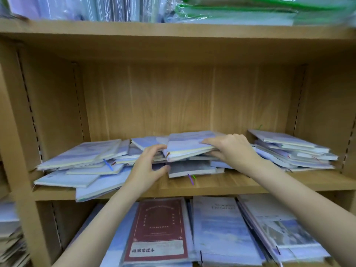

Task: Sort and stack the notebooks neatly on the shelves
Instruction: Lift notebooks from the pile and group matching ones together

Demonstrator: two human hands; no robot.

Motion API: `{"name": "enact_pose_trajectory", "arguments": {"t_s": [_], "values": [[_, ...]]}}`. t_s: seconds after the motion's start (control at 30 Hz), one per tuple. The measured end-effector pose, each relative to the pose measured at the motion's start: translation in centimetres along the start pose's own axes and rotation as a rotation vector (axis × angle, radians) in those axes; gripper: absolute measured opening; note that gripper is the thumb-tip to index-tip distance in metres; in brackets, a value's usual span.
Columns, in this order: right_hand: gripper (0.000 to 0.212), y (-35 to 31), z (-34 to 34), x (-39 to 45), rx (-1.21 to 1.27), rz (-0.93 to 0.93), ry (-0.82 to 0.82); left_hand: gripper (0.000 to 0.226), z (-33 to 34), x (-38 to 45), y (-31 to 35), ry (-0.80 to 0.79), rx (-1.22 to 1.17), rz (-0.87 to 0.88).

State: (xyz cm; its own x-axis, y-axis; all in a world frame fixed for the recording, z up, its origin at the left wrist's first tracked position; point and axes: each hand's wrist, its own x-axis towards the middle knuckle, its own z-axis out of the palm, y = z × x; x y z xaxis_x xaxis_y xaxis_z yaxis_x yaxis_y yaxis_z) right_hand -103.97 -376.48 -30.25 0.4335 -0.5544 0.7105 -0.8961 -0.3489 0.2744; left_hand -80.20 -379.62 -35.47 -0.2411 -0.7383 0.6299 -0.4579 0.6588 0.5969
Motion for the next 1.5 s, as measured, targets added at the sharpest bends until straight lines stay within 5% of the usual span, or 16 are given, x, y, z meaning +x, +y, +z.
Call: {"name": "enact_pose_trajectory", "arguments": {"t_s": [0.23,0.3,0.67,0.8,0.97,1.17,1.37,1.5], "values": [[0.031,2.9,-3.7,-1.3,0.286,0.075,0.315,0.031,0.9,1.6,1.8,0.213,0.32,0.251],[0.03,3.3,-5.2,-1.3,0.444,0.112,0.303,0.013,0.6,2.7,3.0,0.208,0.255,0.331],[0.018,5.8,-9.0,-2.9,0.698,0.232,0.046,0.014,-3.8,7.2,8.3,0.284,0.35,0.301],[0.022,7.8,-9.8,-3.3,0.595,0.385,0.402,0.016,-4.6,7.0,8.4,0.356,0.362,0.214],[0.019,7.1,-11.8,-2.0,0.306,0.361,0.77,0.013,-2.5,7.0,11.0,0.107,-0.047,0.013],[0.022,8.8,-10.7,-7.0,0.23,0.239,0.635,0.023,4.2,6.0,13.5,-0.156,-0.612,-0.509],[0.024,14.2,-14.0,-10.1,-0.007,0.317,0.645,0.011,8.2,7.9,16.1,-0.252,-0.612,-0.6],[0.028,16.4,-15.2,-10.8,-0.094,0.254,0.687,0.013,9.6,10.2,17.6,-0.19,-0.856,-0.616]]}}
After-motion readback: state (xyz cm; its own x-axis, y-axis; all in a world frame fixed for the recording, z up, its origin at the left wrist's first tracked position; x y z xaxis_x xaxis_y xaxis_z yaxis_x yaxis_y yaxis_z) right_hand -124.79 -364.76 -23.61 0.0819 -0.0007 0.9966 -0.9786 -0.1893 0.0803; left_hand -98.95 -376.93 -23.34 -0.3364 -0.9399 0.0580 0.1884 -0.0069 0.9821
